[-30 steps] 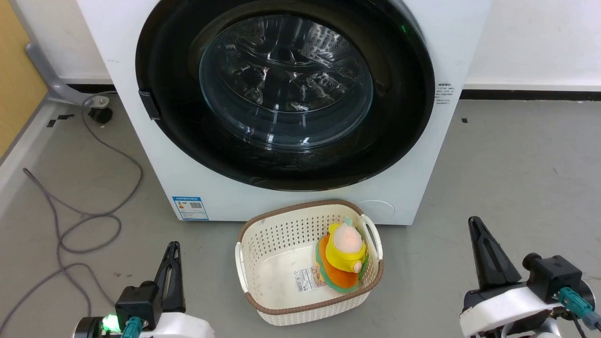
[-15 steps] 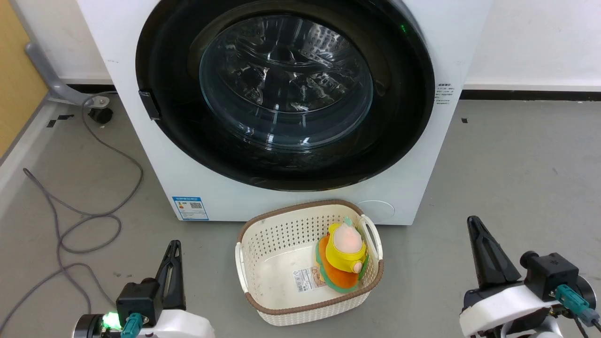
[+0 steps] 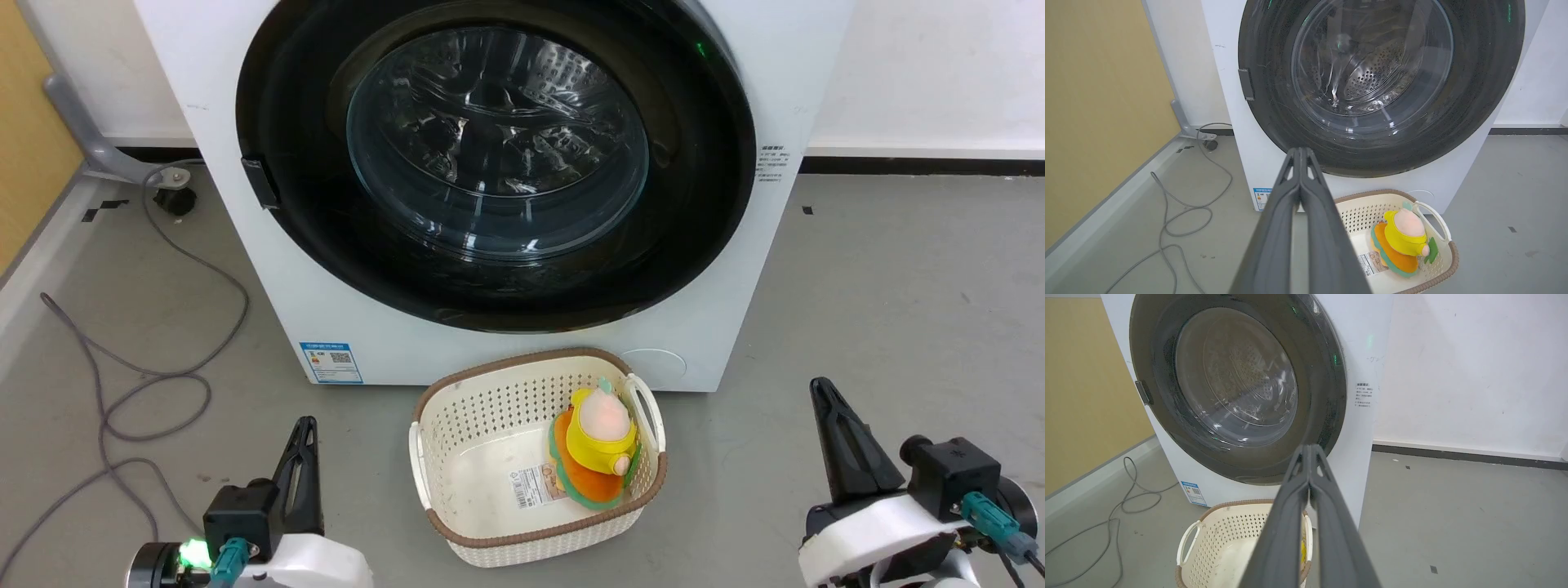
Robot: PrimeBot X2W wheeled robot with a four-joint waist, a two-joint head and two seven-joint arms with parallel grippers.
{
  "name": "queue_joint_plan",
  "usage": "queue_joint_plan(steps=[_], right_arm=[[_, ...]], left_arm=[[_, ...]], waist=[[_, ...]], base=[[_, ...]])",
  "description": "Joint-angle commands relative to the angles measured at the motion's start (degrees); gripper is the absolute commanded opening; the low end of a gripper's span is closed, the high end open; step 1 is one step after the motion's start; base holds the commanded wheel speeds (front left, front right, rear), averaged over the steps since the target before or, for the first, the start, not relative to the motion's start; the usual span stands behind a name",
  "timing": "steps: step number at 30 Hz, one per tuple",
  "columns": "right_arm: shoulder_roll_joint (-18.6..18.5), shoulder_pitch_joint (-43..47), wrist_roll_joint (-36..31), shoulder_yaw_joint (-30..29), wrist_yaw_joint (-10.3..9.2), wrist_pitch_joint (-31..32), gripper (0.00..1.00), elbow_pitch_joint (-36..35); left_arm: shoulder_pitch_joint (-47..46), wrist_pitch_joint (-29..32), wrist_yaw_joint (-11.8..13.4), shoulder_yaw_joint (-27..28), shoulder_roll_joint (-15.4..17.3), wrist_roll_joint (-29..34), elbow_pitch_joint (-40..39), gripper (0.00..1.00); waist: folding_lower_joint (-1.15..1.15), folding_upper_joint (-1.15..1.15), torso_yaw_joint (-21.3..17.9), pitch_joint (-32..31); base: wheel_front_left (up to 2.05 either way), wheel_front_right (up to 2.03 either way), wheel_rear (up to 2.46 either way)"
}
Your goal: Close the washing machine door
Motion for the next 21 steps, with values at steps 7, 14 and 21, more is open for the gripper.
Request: queue_joint_plan(steps=[7, 14, 21], right_arm=[[0.18, 1.21, -1.0, 0.04, -0.03, 1.07, 0.0, -0.84], [0.19, 1.33, -1.48, 0.04, -0.03, 1.78, 0.0, -1.23], [0.21, 1.52, -2.21, 0.06, -0.04, 2.83, 0.0, -1.8]], left_arm=[[-1.05, 1.01, -0.61, 0.27, 0.02, 0.65, -0.49, 0.0], [-1.18, 1.71, -0.87, 0.34, 0.02, 0.75, -0.69, 0.0], [-1.38, 2.76, -1.25, 0.43, 0.03, 0.91, -0.99, 0.0]], waist=[[0.0, 0.0, 0.0, -0.02], [0.0, 0.0, 0.0, -0.03], [0.0, 0.0, 0.01, -0.06]], base=[[0.0, 0.0, 0.0], [0.0, 0.0, 0.0], [0.0, 0.0, 0.0]])
